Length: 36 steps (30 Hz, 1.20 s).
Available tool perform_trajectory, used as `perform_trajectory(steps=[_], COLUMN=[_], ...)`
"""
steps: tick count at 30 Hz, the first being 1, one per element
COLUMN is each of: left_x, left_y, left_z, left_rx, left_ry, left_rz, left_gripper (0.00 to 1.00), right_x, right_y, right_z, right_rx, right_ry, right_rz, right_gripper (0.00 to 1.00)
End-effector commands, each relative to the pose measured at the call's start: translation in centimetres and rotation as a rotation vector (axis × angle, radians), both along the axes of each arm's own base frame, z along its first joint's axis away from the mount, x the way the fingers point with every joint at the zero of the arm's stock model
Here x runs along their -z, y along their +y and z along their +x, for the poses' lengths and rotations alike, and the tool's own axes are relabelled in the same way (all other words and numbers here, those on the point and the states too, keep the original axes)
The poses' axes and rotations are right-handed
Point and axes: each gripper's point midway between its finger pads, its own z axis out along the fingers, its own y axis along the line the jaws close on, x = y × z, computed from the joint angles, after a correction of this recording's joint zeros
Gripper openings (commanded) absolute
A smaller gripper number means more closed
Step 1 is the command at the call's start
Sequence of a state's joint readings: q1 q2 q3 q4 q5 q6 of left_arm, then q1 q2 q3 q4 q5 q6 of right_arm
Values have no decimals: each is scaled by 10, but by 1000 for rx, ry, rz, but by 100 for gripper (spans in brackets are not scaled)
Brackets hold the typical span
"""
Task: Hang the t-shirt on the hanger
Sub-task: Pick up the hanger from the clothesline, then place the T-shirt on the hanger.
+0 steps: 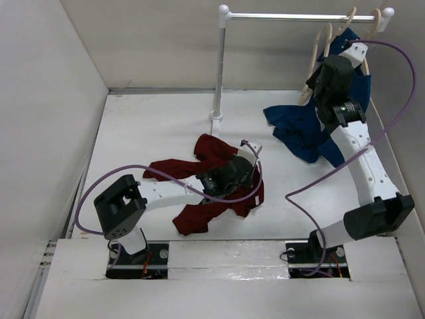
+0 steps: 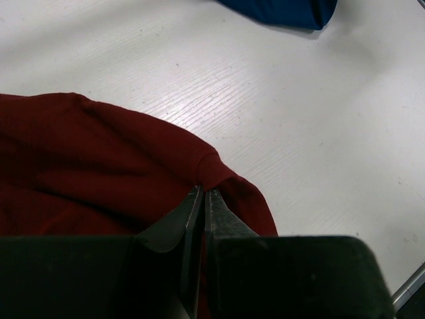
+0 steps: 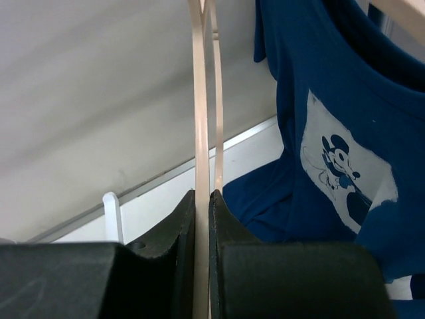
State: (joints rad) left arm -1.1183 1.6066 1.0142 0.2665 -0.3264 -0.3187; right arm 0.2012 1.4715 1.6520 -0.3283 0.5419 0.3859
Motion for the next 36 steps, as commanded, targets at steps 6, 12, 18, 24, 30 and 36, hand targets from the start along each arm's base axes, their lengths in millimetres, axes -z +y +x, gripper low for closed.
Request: perform_trajectory(steps=[6, 12, 18, 24, 30, 36], left_x=[-22, -21, -22, -27, -32, -51], left_y=[0, 0, 1, 11, 31, 42], left_z=[2, 4, 10, 39, 81, 118], left_rx=[-16, -27, -43, -115, -198, -250], left_ry=[-44, -45, -45, -51, -36, -57], left_rz=[-55, -53, -57, -66, -86, -102], left_gripper=[0, 0, 0, 0, 0, 0], right_x=[-66, -61, -55, -26, 63, 122], right_y=[-7, 2, 15, 36, 95, 114], right_z=[-30, -57, -90, -127, -183, -244], right_rx=[-105, -190, -272, -382, -656, -748], right_ry=[-223, -284, -346, -305, -138, 20], right_rz=[38, 81, 116, 160, 288, 373], right_gripper=[0, 0, 0, 0, 0, 0])
